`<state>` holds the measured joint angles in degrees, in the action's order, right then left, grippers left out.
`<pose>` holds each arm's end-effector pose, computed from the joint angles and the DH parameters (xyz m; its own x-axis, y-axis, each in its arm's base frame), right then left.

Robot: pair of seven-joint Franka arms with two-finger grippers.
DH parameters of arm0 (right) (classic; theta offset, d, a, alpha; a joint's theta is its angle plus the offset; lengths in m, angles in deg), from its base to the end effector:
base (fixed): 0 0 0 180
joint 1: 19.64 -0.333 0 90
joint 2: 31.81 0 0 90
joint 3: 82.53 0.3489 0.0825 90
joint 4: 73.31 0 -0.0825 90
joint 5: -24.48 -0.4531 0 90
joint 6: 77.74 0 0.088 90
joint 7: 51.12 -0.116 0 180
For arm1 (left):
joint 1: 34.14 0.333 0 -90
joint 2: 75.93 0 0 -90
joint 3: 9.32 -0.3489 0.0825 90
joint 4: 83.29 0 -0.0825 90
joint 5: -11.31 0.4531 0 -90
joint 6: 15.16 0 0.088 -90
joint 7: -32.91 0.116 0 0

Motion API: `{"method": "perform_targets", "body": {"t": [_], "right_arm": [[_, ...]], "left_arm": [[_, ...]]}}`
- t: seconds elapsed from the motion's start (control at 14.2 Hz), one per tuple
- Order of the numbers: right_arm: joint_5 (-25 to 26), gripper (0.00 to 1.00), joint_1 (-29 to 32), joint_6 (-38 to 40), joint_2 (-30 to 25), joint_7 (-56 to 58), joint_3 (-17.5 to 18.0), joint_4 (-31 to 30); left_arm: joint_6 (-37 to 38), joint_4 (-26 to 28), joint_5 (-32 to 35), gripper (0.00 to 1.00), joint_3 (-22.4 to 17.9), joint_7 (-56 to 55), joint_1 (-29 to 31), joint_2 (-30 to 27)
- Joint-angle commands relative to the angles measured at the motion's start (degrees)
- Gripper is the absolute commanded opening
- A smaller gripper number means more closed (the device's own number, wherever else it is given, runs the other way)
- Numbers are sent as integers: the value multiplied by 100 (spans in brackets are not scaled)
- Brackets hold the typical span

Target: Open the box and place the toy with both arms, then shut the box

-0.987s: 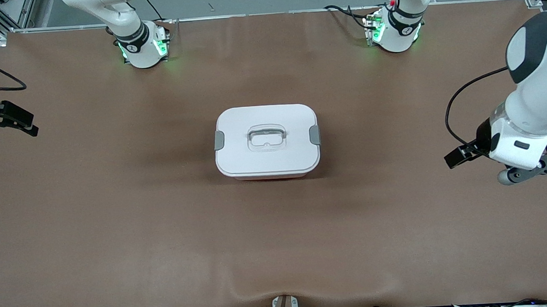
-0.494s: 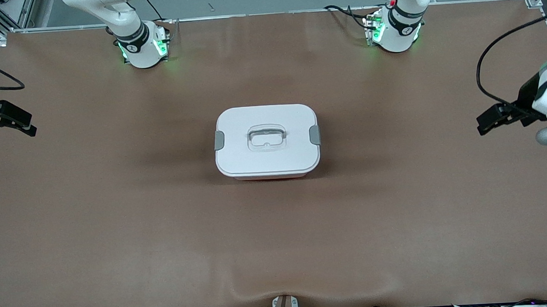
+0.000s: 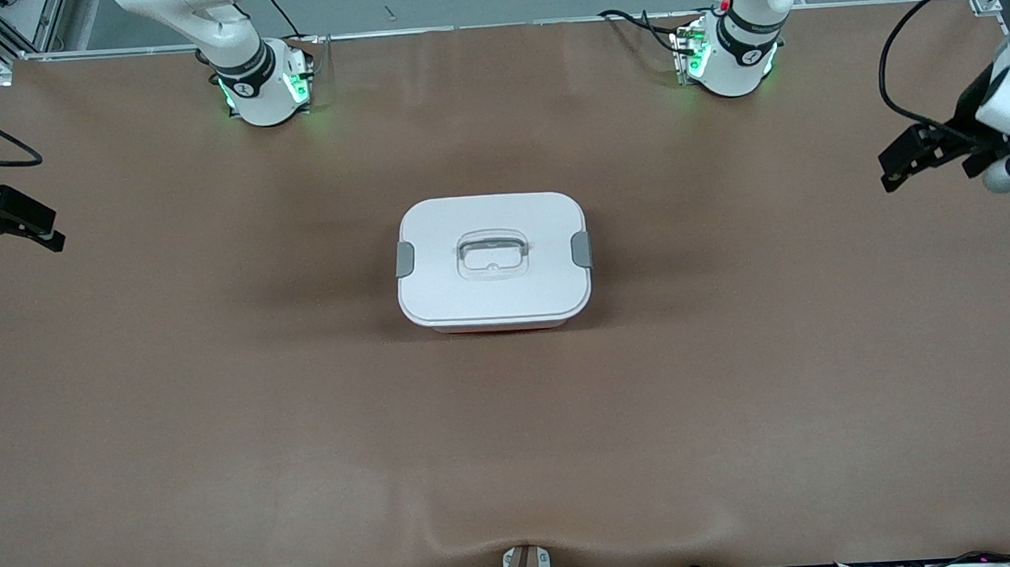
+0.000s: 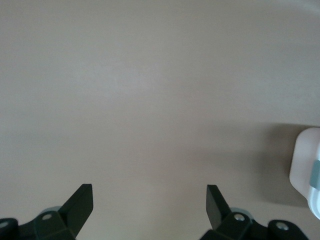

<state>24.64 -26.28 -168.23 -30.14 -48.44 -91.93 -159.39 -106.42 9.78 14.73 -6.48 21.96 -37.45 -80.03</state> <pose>0.6348 -0.0293 0.6682 0.9989 -0.0010 0.0478 -0.0015 -1.0000 0.0098 0.5986 -0.0588 0.6653 0.9953 0.0821 0.0511 0.0849 -0.9949 -0.0545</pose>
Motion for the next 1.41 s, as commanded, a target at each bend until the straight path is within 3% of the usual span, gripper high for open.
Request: {"method": "perform_targets", "body": {"t": [0.0,0.35,0.56,1.34], "right_arm": [[46,100,39,76,-9,13,9,55],[46,100,74,76,-18,13,9,55],[37,100,39,58,-10,4,9,55],[2,100,74,119,-36,-5,0,64]], "left_arm": [[-41,484,-184,100,-608,320,-511,-494],[-23,397,-192,100,-461,867,-460,-522],[222,2,-192,100,-460,771,-513,-321],[399,-78,-184,100,-443,253,-539,-241]]}}
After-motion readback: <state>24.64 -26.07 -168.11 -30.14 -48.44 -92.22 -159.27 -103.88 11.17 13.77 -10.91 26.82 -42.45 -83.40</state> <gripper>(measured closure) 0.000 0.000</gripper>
